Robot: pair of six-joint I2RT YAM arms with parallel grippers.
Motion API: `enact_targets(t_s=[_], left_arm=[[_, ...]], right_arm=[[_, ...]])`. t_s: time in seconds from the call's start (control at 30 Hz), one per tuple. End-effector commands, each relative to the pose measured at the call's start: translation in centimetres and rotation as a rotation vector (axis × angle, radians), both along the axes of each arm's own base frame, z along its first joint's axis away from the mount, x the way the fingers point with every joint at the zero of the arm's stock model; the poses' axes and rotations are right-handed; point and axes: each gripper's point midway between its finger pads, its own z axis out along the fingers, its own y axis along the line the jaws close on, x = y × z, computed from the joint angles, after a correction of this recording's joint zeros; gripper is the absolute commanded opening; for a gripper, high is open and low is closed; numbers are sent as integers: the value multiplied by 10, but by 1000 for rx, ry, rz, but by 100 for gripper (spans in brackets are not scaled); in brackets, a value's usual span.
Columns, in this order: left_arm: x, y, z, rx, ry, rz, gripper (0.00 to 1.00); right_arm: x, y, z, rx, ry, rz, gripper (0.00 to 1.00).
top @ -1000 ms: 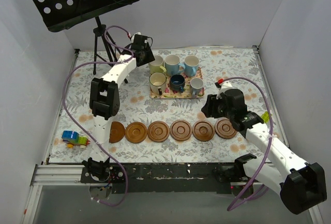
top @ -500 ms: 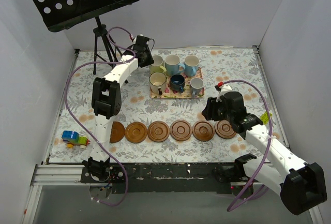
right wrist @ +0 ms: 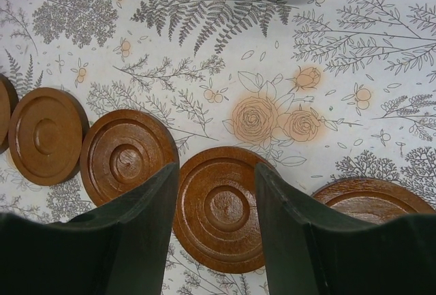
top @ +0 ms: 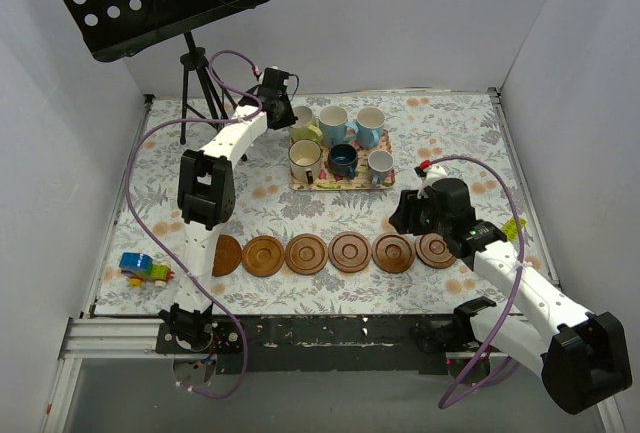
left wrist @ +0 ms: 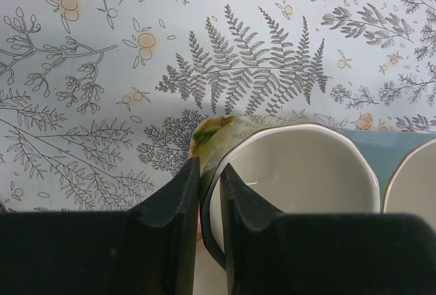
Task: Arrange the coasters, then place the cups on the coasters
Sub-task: Pick up the cup from the tray.
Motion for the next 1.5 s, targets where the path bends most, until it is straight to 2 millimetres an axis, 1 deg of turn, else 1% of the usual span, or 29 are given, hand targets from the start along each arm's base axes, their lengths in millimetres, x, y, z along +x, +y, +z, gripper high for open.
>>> enact_targets(t_s=[0.0,0.23,0.33,0.53,0.57,0.6,0.67,0.77,0.9,1.03,1.2,1.3,1.47], left_arm=[[16,-6,61,-53,-140,-1,0],[17,-5,80,-50,-182,-10,0],[17,-6,94,-65,-214,-15,0],[13,-6,130,-101,-307,-21,0],[12,-7,129,-103,-314,-27,0],[11,-7,136,-111,-335,-32,0],[10,-5,142,-115,-360,-25,0],[7,-5,146,-109,-365,-39,0],[3,-5,149,-108,-363,-54,0],[-3,-1,163,-98,-381,-47,0],[-14,5,189,-103,-431,-43,0],[-18,6,200,-106,-451,-50,0],[-31,8,215,-105,-466,-67,0]], right_arm=[[1,6,2,32,-12,4,56],[-1,5,-3,26,1,4,56],[-2,4,-3,27,0,1,56],[-3,4,-4,28,4,-3,56],[-3,4,-3,30,3,-3,56],[-4,3,-5,28,10,-4,56],[-4,3,-6,28,12,-5,56],[-4,3,-5,31,10,-6,56],[-5,2,-3,30,6,-9,56],[-5,2,-4,28,8,-10,56],[-6,2,-4,35,13,-12,56],[-7,2,-4,33,13,-11,56],[-6,0,0,25,2,-17,56]])
